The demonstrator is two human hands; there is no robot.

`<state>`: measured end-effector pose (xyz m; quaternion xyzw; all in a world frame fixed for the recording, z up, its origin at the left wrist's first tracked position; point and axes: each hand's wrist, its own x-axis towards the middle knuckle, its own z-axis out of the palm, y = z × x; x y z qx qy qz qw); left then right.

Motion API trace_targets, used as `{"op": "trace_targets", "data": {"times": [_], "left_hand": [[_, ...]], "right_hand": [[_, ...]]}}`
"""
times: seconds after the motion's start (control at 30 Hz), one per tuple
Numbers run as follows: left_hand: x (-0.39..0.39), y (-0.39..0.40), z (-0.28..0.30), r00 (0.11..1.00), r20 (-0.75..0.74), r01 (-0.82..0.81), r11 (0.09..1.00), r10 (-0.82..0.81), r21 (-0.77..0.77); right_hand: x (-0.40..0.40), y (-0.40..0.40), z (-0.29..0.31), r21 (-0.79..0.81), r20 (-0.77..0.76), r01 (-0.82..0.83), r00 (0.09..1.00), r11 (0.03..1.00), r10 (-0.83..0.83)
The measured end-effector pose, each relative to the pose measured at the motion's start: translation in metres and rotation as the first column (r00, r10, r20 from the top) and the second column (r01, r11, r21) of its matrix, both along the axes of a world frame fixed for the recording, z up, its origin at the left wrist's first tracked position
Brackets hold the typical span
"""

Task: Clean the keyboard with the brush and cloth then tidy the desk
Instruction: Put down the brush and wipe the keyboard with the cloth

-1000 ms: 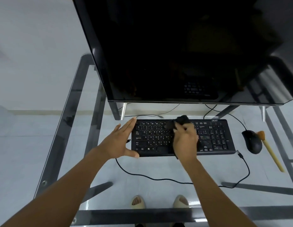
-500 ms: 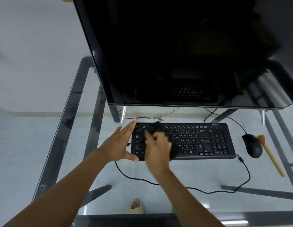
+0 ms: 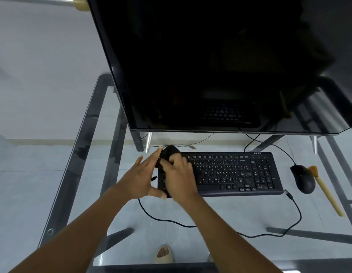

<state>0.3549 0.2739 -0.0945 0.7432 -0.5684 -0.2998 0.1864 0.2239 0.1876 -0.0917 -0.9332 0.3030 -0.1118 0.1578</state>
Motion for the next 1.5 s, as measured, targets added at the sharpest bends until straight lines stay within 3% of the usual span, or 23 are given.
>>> {"op": "trace_targets", "data": {"times": [0.07,0.17,0.23,0.33,0.43,0.57,0.6,0.73,0.83,0.9,0.97,1.03,1.1,1.17,1.23,1.27,1.33,1.4,1.43,1.5], "left_hand": [[0.000,-0.001,0.000,1.000,0.011,-0.007,1.000,0.006,0.028],[-0.001,-0.002,0.001,1.000,0.028,-0.004,1.000,0.003,0.021],[0.001,-0.002,0.000,1.000,0.027,0.001,1.000,-0.001,0.014],[0.002,-0.001,-0.002,0.999,0.037,0.002,1.000,-0.002,-0.008],[-0.001,0.001,0.006,0.999,0.025,-0.021,1.000,0.022,-0.012],[-0.003,-0.001,0.011,0.999,0.038,-0.024,1.000,0.023,0.020],[-0.002,0.000,0.009,0.999,0.050,-0.021,1.000,0.021,0.016],[0.002,0.003,-0.002,0.996,0.093,0.001,1.000,0.000,-0.003],[0.000,0.003,0.003,0.993,0.116,-0.009,0.999,0.015,-0.053],[-0.003,0.001,0.011,0.994,0.108,-0.022,1.000,0.022,-0.002],[-0.004,-0.001,0.013,0.992,0.122,-0.022,1.000,0.020,0.015],[-0.002,0.000,0.010,0.992,0.125,-0.015,1.000,0.014,0.012],[0.001,0.001,0.005,0.993,0.115,-0.006,1.000,0.003,0.023],[0.002,0.001,0.002,0.990,0.136,0.024,1.000,-0.025,0.006],[0.004,0.001,0.002,0.989,0.138,0.054,0.999,-0.054,0.005],[0.004,0.001,0.002,0.992,0.119,0.051,0.999,-0.052,0.014],[0.005,0.001,0.001,0.994,0.102,0.046,0.998,-0.050,0.039],[0.005,0.000,0.000,0.993,0.109,0.049,0.998,-0.055,0.050],[0.005,-0.001,0.000,0.992,0.112,0.051,0.997,-0.057,0.054],[0.007,-0.002,0.000,0.988,0.134,0.075,0.995,-0.083,0.064]], "right_hand": [[-0.017,-0.029,-0.003,-0.011,0.014,0.155,0.988,0.988,-0.155],[-0.034,-0.058,-0.005,0.052,0.009,0.465,0.885,0.884,-0.466],[-0.013,-0.038,-0.001,0.077,0.011,0.438,0.898,0.896,-0.440],[0.018,0.010,-0.001,0.028,0.034,0.233,0.972,0.972,-0.234],[0.006,-0.007,-0.002,0.003,0.017,0.106,0.994,0.994,-0.106],[-0.027,-0.056,-0.006,0.031,-0.010,0.455,0.890,0.890,-0.455],[-0.021,-0.051,-0.003,0.049,-0.013,0.468,0.884,0.882,-0.468],[0.016,0.016,-0.002,0.047,-0.019,0.199,0.980,0.979,-0.198],[0.004,0.009,-0.004,0.007,-0.027,-0.021,0.999,1.000,0.022],[-0.020,-0.024,-0.004,-0.018,-0.010,0.048,0.999,0.999,-0.049],[-0.045,-0.050,-0.005,-0.040,0.070,0.277,0.959,0.960,-0.274],[-0.051,-0.045,-0.008,-0.002,0.088,0.393,0.916,0.920,-0.391],[-0.040,-0.012,-0.011,0.000,0.074,0.298,0.952,0.954,-0.298],[-0.034,0.023,-0.013,-0.043,0.023,-0.026,0.999,0.999,0.027],[-0.040,0.018,-0.011,-0.023,-0.024,-0.291,0.956,0.956,0.291],[-0.046,0.001,-0.010,-0.021,-0.022,-0.294,0.956,0.956,0.293],[-0.064,-0.036,-0.009,-0.064,0.024,-0.065,0.997,0.996,0.067],[-0.082,-0.055,-0.010,-0.035,0.096,0.236,0.968,0.971,-0.232],[-0.083,-0.048,-0.011,-0.022,0.097,0.292,0.952,0.956,-0.289],[-0.070,-0.012,-0.012,-0.015,0.074,0.219,0.973,0.976,-0.218]]}}
